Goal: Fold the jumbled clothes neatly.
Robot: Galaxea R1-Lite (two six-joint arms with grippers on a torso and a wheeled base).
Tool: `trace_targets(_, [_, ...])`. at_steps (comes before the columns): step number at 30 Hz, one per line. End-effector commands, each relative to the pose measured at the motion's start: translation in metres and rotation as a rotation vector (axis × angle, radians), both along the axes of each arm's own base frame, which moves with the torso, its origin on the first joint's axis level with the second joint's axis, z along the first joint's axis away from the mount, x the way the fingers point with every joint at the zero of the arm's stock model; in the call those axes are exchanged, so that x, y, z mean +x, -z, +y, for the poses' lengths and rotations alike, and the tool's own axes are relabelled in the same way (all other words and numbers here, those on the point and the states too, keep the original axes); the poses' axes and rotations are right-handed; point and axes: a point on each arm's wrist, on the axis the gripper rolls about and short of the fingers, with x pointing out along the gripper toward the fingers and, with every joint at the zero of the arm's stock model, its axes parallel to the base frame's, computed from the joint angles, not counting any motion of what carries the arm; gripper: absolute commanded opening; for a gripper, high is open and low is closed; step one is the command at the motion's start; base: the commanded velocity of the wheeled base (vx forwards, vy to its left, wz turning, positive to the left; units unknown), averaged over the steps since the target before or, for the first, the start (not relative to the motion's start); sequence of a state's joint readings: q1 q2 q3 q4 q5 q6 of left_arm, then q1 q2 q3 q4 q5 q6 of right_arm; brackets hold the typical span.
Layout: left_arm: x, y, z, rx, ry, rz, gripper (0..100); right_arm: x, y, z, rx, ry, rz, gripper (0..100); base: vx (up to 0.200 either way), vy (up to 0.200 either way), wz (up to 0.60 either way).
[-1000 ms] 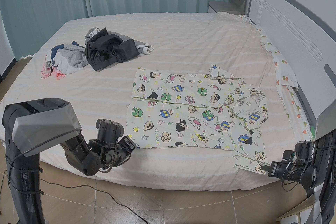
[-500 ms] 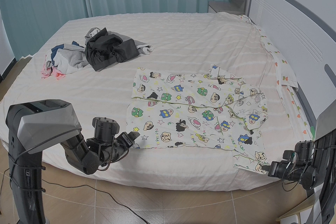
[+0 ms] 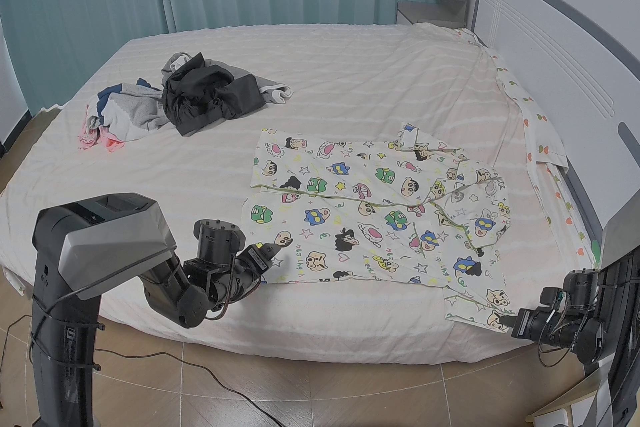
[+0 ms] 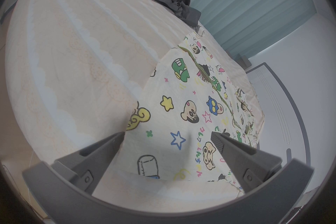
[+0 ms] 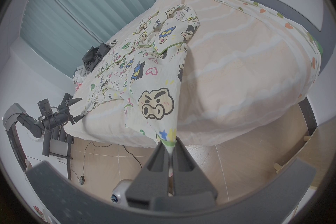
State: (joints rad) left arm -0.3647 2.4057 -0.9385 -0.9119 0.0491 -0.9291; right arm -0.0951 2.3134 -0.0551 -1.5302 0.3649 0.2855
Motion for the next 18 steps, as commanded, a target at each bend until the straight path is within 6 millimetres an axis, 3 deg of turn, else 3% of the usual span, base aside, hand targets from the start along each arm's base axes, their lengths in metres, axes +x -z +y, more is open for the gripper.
trace_targets(1, [0.001,0.010,-0.006,0.010,0.013,0.016,100,0.000,0.000,0.000,0.000,0.000,0.000,0,0.000,0.000,0.00])
trace_targets(2, [0.001,0.011,-0.006,0.015,0.017,0.021,100,0.000,0.000,0.000,0.001,0.002,0.002,0,0.000,0.000,0.00])
trace_targets(3, [0.000,0.011,-0.006,0.019,0.019,0.023,0,0.000,0.000,0.000,0.001,0.002,0.002,0,0.000,0.000,0.00])
trace_targets(18, [-0.016,0.010,0.004,0.085,0.039,0.060,0,-0.003,-0.002,0.000,0.000,0.003,0.004,0,0.000,0.000,0.00])
